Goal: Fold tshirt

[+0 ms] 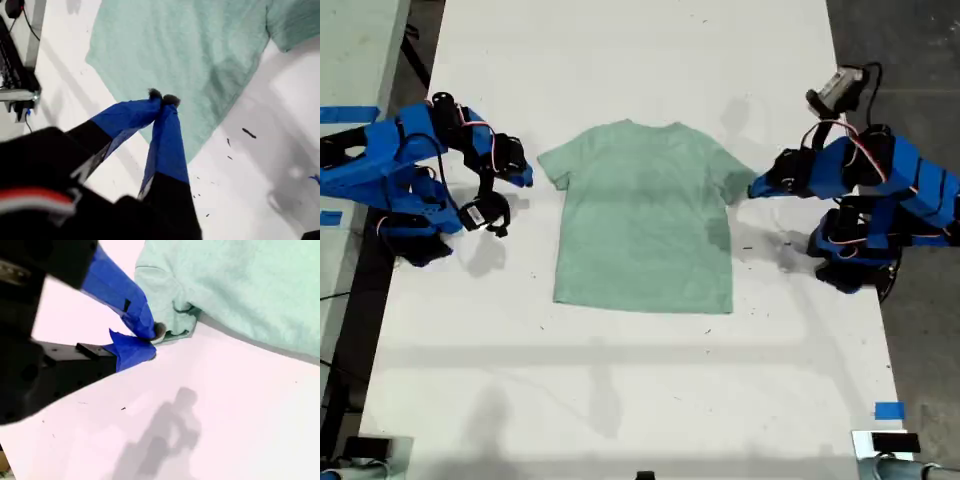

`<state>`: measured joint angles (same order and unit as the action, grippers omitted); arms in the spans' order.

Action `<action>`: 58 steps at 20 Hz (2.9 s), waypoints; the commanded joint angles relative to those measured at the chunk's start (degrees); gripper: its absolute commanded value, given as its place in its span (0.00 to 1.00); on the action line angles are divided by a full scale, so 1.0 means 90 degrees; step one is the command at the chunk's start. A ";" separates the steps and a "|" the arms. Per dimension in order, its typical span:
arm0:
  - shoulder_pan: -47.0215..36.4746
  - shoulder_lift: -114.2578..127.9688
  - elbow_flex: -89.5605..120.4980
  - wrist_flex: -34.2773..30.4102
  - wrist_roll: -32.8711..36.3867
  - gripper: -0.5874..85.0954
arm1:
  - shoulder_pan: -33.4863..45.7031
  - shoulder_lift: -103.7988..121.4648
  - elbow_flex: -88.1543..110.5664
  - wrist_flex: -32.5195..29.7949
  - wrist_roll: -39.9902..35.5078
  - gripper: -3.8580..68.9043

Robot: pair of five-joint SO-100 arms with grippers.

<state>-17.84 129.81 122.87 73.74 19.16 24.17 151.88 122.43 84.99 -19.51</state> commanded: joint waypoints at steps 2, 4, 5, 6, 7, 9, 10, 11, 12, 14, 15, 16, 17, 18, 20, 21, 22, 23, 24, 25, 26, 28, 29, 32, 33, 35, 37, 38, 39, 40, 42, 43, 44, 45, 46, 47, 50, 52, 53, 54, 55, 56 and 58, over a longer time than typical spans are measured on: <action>-0.0586 -0.0527 -0.0830 0.0215 0.0508 0.01 | 0.0850 -0.0811 -0.1201 0.0469 -0.1025 0.05; -0.0781 -0.0977 -0.1250 0.0322 0.0723 0.01 | 0.1250 -0.1367 -0.1543 0.0586 -0.1436 0.05; -0.0840 -0.1191 -0.1475 0.0352 0.0820 0.01 | 0.1445 -0.1562 -0.1650 0.0566 -0.1621 0.05; -0.0908 -0.1406 -0.1709 0.0400 0.0898 0.01 | 0.1650 -0.1777 -0.1787 0.0557 -0.1836 0.05; -0.0977 -0.1631 -0.1963 0.0459 0.1006 0.01 | 0.1885 -0.2012 -0.1963 0.0576 -0.2080 0.05; -0.1104 -0.2119 -0.2588 0.0732 0.1191 0.01 | 0.2324 -0.2539 -0.2412 0.0654 -0.2510 0.05; -0.1152 -0.2314 -0.2842 0.0811 0.1240 0.01 | 0.2500 -0.2773 -0.2676 0.0693 -0.2715 0.05; -0.1211 -0.2432 -0.3018 0.0840 0.1279 0.01 | 0.2656 -0.2979 -0.2910 0.0723 -0.2881 0.05; -0.1270 -0.2529 -0.3135 0.0840 0.1328 0.01 | 0.2793 -0.3145 -0.3145 0.0752 -0.3027 0.05; -0.1406 -0.2646 -0.3223 0.0869 0.1367 0.01 | 0.2988 -0.3467 -0.3564 0.0820 -0.3252 0.05; -0.1436 -0.2656 -0.3213 0.0879 0.1377 0.01 | 0.3057 -0.3564 -0.3652 0.0830 -0.3301 0.05; -0.1426 -0.2656 -0.3213 0.0889 0.1377 0.01 | 0.3105 -0.3604 -0.3623 0.0830 -0.3330 0.06; -0.1396 -0.2656 -0.3213 0.0908 0.1357 0.01 | 0.3164 -0.3613 -0.3467 0.0801 -0.3301 0.15; -0.1367 -0.2656 -0.3213 0.0908 0.1348 0.01 | 0.3232 -0.3613 -0.3271 0.0742 -0.3252 0.33; -0.1318 -0.2656 -0.3193 0.0908 0.1338 0.01 | 0.3320 -0.3564 -0.2783 0.0498 -0.3271 0.41; -0.1318 -0.2656 -0.3184 0.0898 0.1338 0.01 | 0.3379 -0.3545 -0.2520 0.0332 -0.3262 0.41; -0.1318 -0.2656 -0.3184 0.0879 0.1338 0.01 | 0.3428 -0.3535 -0.2275 0.0146 -0.3252 0.42; -0.1318 -0.2656 -0.3184 0.0869 0.1338 0.01 | 0.3457 -0.3535 -0.2051 -0.0029 -0.3262 0.42; -0.1318 -0.2656 -0.3184 0.0859 0.1338 0.01 | 0.3467 -0.3535 -0.1826 -0.0244 -0.3291 0.42; -0.1328 -0.2656 -0.3184 0.0859 0.1338 0.01 | 0.3525 -0.3545 -0.1543 -0.0488 -0.3320 0.42; -0.1328 -0.2656 -0.3174 0.0859 0.1348 0.01 | 0.3594 -0.3564 -0.1240 -0.0762 -0.3379 0.42; -0.1338 -0.2656 -0.3145 0.0859 0.1367 0.01 | 0.3779 -0.3662 -0.0537 -0.1367 -0.3516 0.42; -0.1338 -0.2656 -0.3135 0.0859 0.1367 0.01 | 0.3887 -0.3750 -0.0156 -0.1709 -0.3574 0.41; -0.1348 -0.2656 -0.3086 0.0830 0.1377 0.01 | 0.3975 -0.4316 0.0527 -0.2617 -0.3691 0.41; -0.1357 -0.2666 -0.3076 0.0820 0.1387 0.01 | 0.3945 -0.4590 0.0596 -0.2842 -0.3691 0.41; -0.1367 -0.2676 -0.3076 0.0820 0.1387 0.01 | 0.3916 -0.5127 0.0635 -0.3184 -0.3682 0.41; -0.1367 -0.2676 -0.3037 0.0820 0.1387 0.01 | 0.3867 -0.5547 0.0596 -0.3398 -0.3672 0.41; -0.1367 -0.2676 -0.3008 0.0820 0.1387 0.01 | 0.3838 -0.5742 0.0537 -0.3447 -0.3662 0.41; -0.1367 -0.2676 -0.2988 0.0811 0.1387 0.01 | 0.3789 -0.5937 0.0479 -0.3506 -0.3652 0.41; -0.1367 -0.2676 -0.2969 0.0801 0.1396 0.01 | 0.3750 -0.6143 0.0352 -0.3486 -0.3633 0.39; -0.1377 -0.2676 -0.2939 0.0801 0.1396 0.01 | 0.3721 -0.6348 0.0156 -0.3428 -0.3652 0.29; -0.1377 -0.2676 -0.2930 0.0801 0.1396 0.01 | 0.3721 -0.6436 0.0078 -0.3379 -0.3662 0.17; -0.1367 -0.2676 -0.2930 0.0811 0.1396 0.01 | 0.3721 -0.6514 0.0000 -0.3330 -0.3633 0.09; -0.1357 -0.2666 -0.2920 0.0811 0.1396 0.01 | 0.3682 -0.6553 -0.0088 -0.3271 -0.3633 0.07; -0.1338 -0.2656 -0.2910 0.0801 0.1396 0.01 | 0.3643 -0.6553 -0.0186 -0.3184 -0.3633 0.06; -0.1328 -0.2656 -0.2900 0.0801 0.1396 0.01 | 0.3594 -0.6533 -0.0303 -0.3057 -0.3633 0.05; -0.1289 -0.2646 -0.2881 0.0801 0.1367 0.01 | 0.3477 -0.6504 -0.0752 -0.2578 -0.3564 0.04; -0.1270 -0.2617 -0.2871 0.0791 0.1367 0.01 | 0.3350 -0.6455 -0.1064 -0.2246 -0.3564 0.04; -0.1270 -0.2598 -0.2871 0.0791 0.1367 0.01 | 0.3262 -0.6387 -0.1289 -0.1982 -0.3516 0.04; -0.1260 -0.2588 -0.2861 0.0791 0.1357 0.01 | 0.3174 -0.6309 -0.1572 -0.1680 -0.3457 0.04; -0.1250 -0.2588 -0.2861 0.0781 0.1348 0.01 | 0.3086 -0.6270 -0.1924 -0.1338 -0.3418 0.04; -0.1250 -0.2588 -0.2861 0.0762 0.1348 0.01 | 0.3037 -0.6270 -0.2305 -0.0996 -0.3369 0.04; -0.1221 -0.2588 -0.2861 0.0742 0.1338 0.01 | 0.2832 -0.6279 -0.3018 -0.0498 -0.3281 0.04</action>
<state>-29.79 105.64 97.47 81.47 31.11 51.94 92.64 103.18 76.46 -50.27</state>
